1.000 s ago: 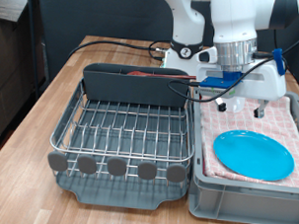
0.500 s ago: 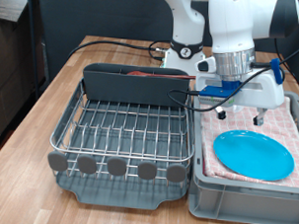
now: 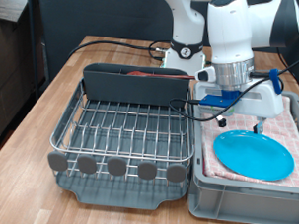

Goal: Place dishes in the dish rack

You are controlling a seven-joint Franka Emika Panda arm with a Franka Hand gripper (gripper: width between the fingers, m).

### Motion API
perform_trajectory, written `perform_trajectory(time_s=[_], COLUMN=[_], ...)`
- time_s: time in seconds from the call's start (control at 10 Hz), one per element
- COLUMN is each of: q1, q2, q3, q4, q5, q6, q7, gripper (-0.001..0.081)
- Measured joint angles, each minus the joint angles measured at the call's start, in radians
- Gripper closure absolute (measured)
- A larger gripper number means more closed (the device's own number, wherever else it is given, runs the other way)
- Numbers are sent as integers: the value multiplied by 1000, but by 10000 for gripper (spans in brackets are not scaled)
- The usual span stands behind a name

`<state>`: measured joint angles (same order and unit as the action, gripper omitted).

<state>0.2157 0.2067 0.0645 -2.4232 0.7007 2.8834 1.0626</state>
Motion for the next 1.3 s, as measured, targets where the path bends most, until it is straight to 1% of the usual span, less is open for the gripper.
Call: perform_trajectory(time_s=[0.4, 0.6, 0.8, 1.1, 1.2, 1.3], q1=[4, -7, -10, -5, 4, 19], q2=[30, 41, 54, 57, 57, 55], q3=[2, 25, 35, 32, 23, 5], q4=[13, 23, 32, 33, 33, 33], q5=[2, 49, 71, 63, 48, 4], q6=[1, 16, 28, 38, 38, 38], q7=[20, -22, -40, -31, -17, 23], gripper=[3, 3, 3, 3, 3, 3])
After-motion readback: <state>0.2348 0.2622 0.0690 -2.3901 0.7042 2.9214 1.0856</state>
